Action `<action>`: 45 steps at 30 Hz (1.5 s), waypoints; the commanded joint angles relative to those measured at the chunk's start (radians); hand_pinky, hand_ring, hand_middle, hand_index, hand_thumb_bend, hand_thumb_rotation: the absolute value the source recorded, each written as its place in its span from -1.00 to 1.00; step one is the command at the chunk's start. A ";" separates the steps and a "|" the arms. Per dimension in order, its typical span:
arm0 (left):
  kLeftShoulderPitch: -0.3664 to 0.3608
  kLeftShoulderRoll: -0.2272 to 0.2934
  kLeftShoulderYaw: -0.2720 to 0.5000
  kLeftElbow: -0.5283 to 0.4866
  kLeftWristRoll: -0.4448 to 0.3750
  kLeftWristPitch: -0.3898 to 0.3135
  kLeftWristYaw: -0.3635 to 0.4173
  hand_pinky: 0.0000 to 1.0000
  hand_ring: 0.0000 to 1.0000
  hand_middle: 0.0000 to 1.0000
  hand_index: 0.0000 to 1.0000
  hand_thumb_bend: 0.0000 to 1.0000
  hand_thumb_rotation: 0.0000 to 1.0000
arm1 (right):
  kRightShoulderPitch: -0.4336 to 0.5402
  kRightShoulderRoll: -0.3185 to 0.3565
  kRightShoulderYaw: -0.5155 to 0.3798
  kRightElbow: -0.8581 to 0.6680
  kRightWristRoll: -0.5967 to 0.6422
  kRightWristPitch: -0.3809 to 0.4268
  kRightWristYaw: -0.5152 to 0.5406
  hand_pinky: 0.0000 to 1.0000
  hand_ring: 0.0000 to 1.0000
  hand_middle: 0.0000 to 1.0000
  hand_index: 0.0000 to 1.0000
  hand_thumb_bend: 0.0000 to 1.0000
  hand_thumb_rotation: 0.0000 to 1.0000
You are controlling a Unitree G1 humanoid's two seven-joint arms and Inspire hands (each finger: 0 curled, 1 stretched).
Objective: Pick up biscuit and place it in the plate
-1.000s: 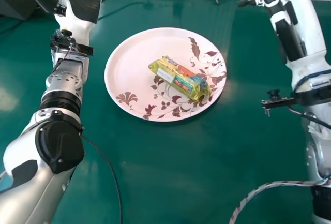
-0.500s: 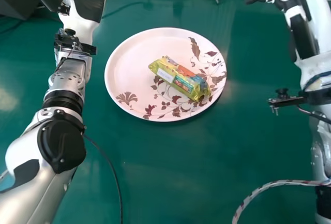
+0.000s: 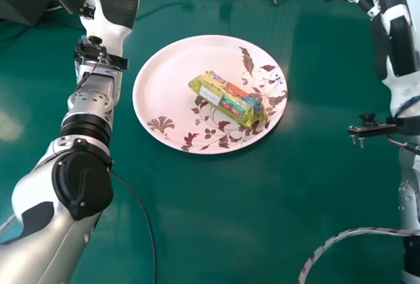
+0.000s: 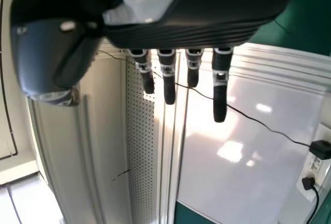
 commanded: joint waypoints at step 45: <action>-0.020 0.008 0.000 0.005 -0.006 0.012 0.016 0.46 0.57 0.82 1.00 0.73 -0.15 | -0.006 0.003 -0.101 0.049 0.306 0.095 0.197 0.02 0.43 0.71 0.84 0.22 -0.13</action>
